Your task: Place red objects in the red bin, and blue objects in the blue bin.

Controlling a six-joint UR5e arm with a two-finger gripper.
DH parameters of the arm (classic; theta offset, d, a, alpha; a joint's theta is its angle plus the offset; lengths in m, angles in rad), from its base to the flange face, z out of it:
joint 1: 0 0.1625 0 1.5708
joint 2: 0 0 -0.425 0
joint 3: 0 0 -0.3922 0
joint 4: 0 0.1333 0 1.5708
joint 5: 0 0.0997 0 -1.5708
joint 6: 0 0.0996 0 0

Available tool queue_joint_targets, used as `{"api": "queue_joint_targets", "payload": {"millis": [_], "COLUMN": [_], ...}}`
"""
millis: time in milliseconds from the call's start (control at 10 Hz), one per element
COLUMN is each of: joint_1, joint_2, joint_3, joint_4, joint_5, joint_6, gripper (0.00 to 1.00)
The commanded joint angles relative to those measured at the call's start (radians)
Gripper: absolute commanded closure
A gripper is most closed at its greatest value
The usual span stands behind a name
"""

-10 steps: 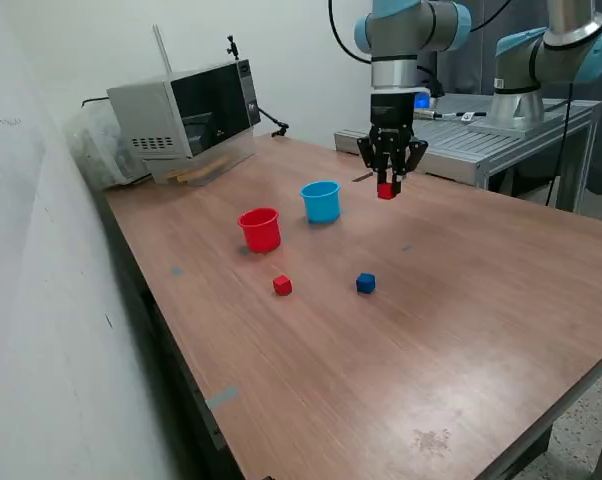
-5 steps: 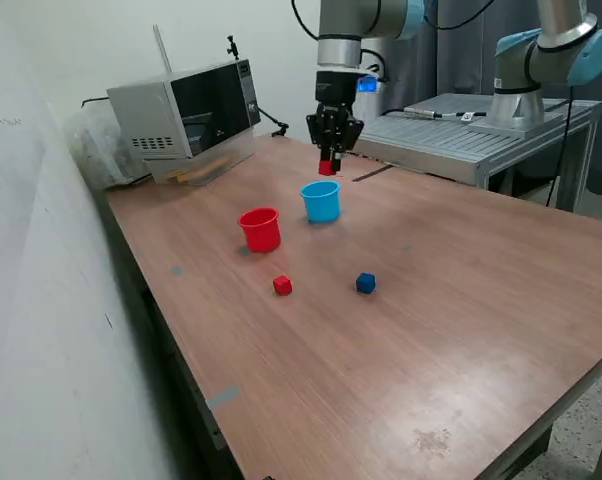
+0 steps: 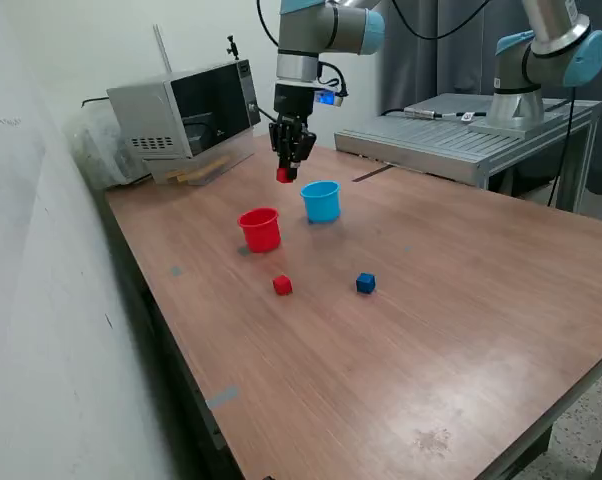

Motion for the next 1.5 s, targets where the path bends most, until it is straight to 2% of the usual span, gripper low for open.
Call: {"api": "queue_joint_targets", "payload": {"millis": [0, 200, 500, 1100, 1200, 1400], "joint_1": [-0.009, -0.021, -0.05, -0.09, -0.09, -0.09], "joint_2": [0.082, 0.126, 0.156, 0.171, 0.169, 0.168], "joint_3": [-0.099, -0.138, -0.167, -0.169, -0.166, -0.164], "joint_4": [-0.004, -0.005, -0.008, -0.01, -0.01, -0.01], "joint_5": [-0.023, -0.023, -0.047, -0.046, -0.046, -0.044], "joint_6": [0.0, 0.0, 0.0, 0.0, 0.0, -0.008], "gripper": [1.0, 1.0, 1.0, 1.0, 0.0, 0.0]}}
